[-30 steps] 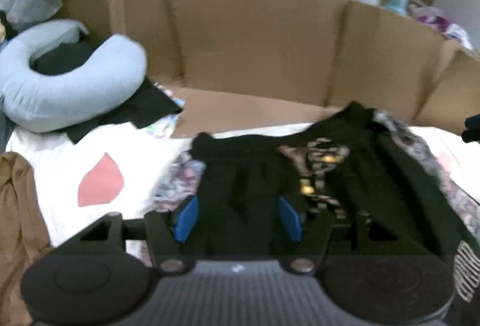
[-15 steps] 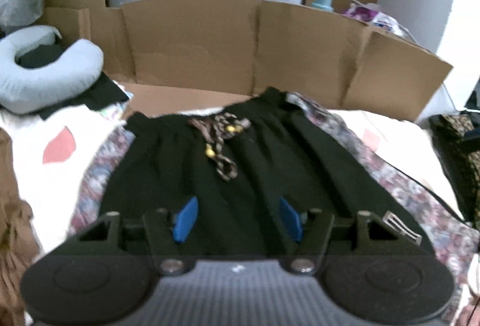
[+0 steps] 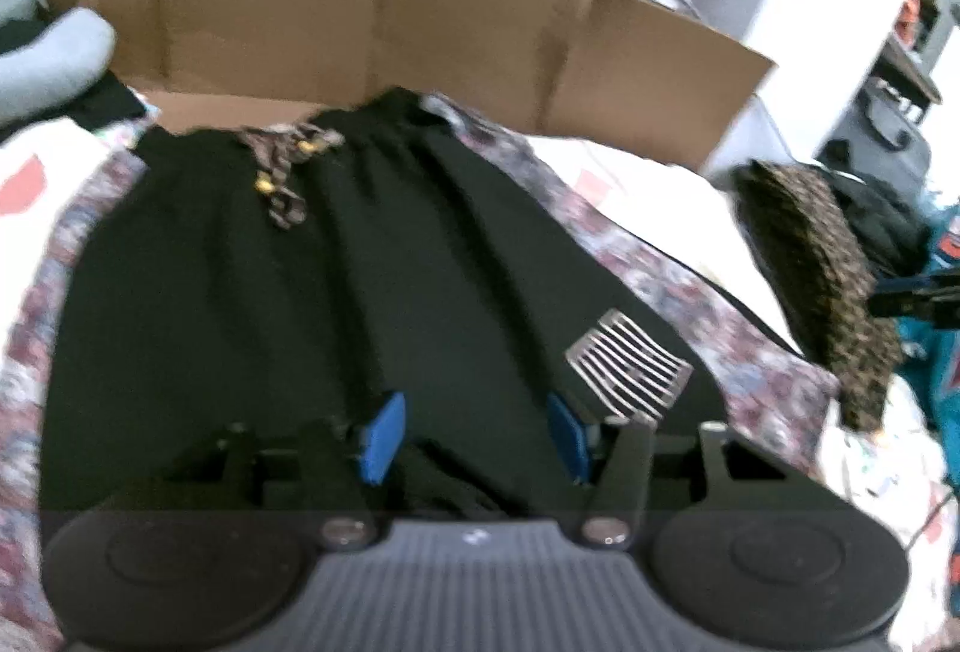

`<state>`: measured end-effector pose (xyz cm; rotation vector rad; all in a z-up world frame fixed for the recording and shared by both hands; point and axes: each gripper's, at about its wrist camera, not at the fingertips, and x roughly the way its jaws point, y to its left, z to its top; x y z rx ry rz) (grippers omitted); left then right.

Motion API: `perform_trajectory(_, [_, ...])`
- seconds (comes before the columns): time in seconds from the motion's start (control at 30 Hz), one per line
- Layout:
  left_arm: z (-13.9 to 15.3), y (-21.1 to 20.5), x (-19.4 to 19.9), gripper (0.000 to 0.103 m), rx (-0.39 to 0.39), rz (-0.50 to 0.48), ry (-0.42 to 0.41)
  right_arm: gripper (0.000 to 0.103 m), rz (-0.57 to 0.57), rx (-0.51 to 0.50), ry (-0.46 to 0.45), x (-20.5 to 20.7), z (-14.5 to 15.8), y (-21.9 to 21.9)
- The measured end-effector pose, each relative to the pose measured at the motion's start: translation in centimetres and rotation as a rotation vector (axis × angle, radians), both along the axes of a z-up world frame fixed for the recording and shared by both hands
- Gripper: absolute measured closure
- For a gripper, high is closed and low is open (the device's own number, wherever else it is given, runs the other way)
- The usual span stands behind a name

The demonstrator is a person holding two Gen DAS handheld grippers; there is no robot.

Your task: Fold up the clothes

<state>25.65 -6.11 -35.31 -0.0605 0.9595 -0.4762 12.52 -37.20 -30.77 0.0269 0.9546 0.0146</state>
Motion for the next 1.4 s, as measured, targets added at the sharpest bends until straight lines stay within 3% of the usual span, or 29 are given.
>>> perform_trajectory(0.4, [-3.2, -2.7, -2.7, 0.053, -0.017, -0.095, 0.139, 0.062, -0.08, 0.029, 0.096, 0.5, -6.8, -1.5])
perform_trajectory(0.7, [-4.1, -3.8, -3.3, 0.054, -0.02, -0.127, 0.171, 0.063, -0.126, 0.052, 0.151, 0.6, -9.3, -2.5])
perform_trajectory(0.9, [-4.4, -3.8, -3.2, 0.054, -0.022, -0.111, 0.184, 0.084, -0.099, 0.063, 0.173, 0.2, -10.0, -2.2])
perform_trajectory(1.27, [-4.9, -4.3, -3.4, 0.054, -0.027, -0.115, 0.201, 0.083, -0.091, 0.05, 0.216, 0.9, -11.1, -2.3])
perform_trajectory(1.4, [-5.0, -4.4, -3.2, 0.054, -0.04, -0.104, 0.209, 0.097, -0.105, 0.06, 0.221, 1.4, -11.0, -2.5])
